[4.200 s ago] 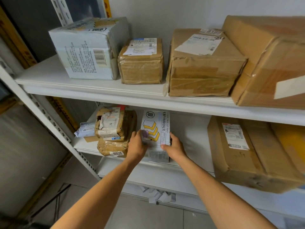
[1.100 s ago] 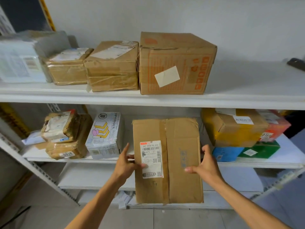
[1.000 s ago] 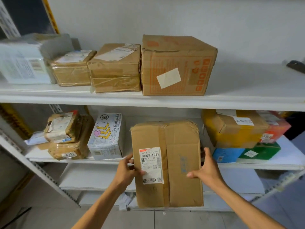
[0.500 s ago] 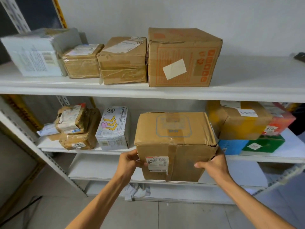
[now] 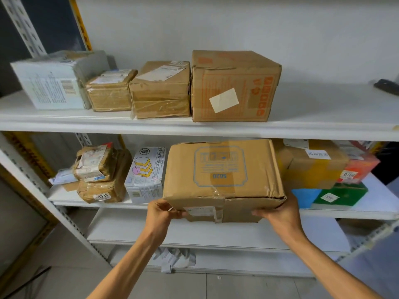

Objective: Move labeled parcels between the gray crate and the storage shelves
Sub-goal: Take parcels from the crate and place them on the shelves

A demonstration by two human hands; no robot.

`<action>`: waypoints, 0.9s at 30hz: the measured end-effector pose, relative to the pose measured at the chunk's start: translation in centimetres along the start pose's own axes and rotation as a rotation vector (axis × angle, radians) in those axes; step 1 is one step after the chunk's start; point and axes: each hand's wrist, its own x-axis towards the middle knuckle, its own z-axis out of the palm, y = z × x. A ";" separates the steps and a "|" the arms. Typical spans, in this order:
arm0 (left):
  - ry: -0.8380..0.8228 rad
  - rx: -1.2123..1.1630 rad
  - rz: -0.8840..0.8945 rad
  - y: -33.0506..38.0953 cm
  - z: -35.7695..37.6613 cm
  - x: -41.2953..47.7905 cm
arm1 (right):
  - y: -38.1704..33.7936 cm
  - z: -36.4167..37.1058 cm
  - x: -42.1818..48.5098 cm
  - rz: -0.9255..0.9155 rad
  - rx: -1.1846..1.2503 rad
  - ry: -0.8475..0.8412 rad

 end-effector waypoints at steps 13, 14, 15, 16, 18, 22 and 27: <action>-0.195 0.096 0.000 0.0 0.0 -1.0 | -0.7 -1.1 3.2 0.308 0.214 -0.105; -0.191 0.076 -0.012 -0.1 0.2 -1.5 | -0.3 -1.1 3.1 0.307 0.197 -0.117; -0.178 0.050 -0.027 -0.2 0.4 -2.0 | -0.1 -1.2 2.7 0.311 0.175 -0.137; -0.160 0.042 -0.039 -0.2 0.4 -2.3 | 0.4 -1.3 2.5 0.315 0.158 -0.159; -0.137 0.106 -0.031 -0.2 0.3 -2.6 | 0.9 -1.5 1.9 0.342 0.145 -0.180; -0.217 0.266 -0.038 0.2 -0.3 -3.0 | 2.1 -1.5 1.8 0.381 0.104 -0.126; -0.291 0.205 -0.011 1.4 0.9 -3.7 | 3.1 -1.3 1.9 0.492 0.113 -0.110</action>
